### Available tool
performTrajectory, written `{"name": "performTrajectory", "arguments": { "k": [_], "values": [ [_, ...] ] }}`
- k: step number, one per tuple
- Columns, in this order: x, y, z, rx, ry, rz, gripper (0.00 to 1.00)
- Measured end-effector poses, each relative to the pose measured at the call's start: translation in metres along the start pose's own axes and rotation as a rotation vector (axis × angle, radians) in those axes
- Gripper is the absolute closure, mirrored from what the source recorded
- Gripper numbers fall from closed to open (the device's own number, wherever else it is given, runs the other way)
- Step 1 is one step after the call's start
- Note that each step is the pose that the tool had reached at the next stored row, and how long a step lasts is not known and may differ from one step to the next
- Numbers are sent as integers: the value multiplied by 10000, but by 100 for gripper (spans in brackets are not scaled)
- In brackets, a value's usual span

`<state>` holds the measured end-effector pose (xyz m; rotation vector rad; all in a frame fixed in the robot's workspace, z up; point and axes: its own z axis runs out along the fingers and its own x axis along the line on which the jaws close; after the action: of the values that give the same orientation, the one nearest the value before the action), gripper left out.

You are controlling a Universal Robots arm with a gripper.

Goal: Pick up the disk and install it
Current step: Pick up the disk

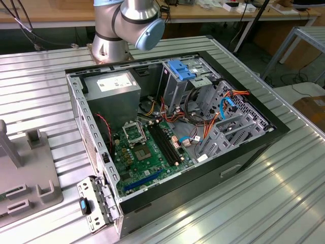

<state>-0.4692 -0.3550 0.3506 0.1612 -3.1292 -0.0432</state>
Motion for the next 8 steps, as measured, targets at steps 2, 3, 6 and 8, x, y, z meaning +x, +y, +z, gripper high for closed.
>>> {"name": "performTrajectory", "arguments": {
  "k": [2, 3, 6, 8],
  "values": [
    [0, 0, 0, 4, 17, -577, 89],
    [0, 0, 1, 6, 27, -948, 89],
    [0, 0, 1, 10, 47, -1656, 89],
    [0, 0, 2, 13, 59, -2102, 89]
  ]
}}
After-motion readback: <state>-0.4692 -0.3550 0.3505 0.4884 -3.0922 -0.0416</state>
